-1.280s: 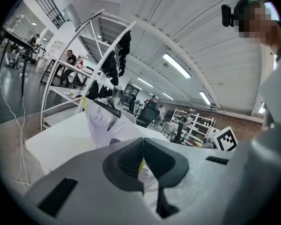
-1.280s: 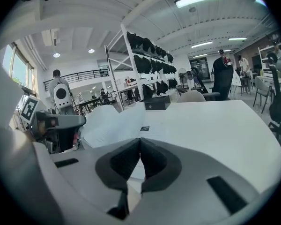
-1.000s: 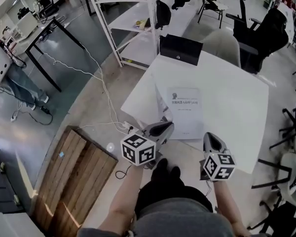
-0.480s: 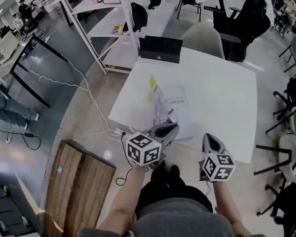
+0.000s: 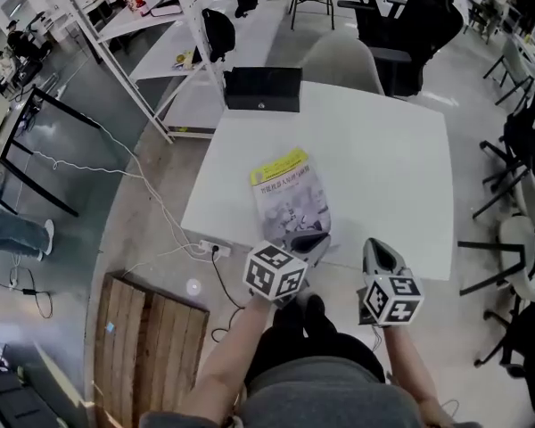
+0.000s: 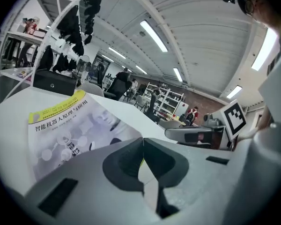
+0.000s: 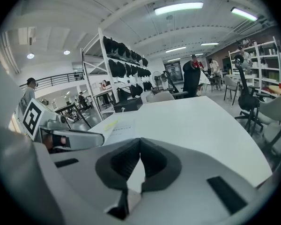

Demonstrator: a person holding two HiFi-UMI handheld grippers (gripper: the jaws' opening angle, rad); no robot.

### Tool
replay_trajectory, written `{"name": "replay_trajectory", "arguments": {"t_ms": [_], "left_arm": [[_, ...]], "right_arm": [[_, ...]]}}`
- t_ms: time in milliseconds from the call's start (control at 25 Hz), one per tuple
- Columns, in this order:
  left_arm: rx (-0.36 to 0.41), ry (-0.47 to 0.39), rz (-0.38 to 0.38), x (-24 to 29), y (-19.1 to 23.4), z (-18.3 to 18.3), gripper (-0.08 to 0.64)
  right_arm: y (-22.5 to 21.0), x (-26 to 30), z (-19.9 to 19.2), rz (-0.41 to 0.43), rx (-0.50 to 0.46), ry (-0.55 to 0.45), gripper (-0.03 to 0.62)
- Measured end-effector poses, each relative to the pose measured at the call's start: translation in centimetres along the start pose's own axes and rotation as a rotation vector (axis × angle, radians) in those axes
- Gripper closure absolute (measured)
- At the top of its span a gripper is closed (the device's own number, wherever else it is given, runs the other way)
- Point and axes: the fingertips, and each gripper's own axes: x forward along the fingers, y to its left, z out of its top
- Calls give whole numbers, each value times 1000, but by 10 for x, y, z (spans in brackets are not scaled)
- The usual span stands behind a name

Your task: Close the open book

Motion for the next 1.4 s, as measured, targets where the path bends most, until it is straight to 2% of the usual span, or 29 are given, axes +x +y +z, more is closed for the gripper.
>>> {"name": "replay_trajectory", "arguments": {"t_ms": [480, 840, 1000, 1200, 1400], "left_arm": [[7, 204, 46, 38, 14, -39, 552], [109, 372, 105, 54, 20, -55, 552], [124, 434, 121, 59, 24, -60, 551], [95, 479, 97, 61, 23, -59, 551], [78, 480, 91, 61, 20, -60, 538]], "right_arm": [[-16, -7, -9, -70, 45, 12, 588], [-21, -3, -16, -94, 75, 22, 588], [-21, -1, -15, -102, 79, 21, 588], [-23, 2, -15, -109, 93, 23, 588], [-23, 1, -13, -109, 94, 17, 588]]}}
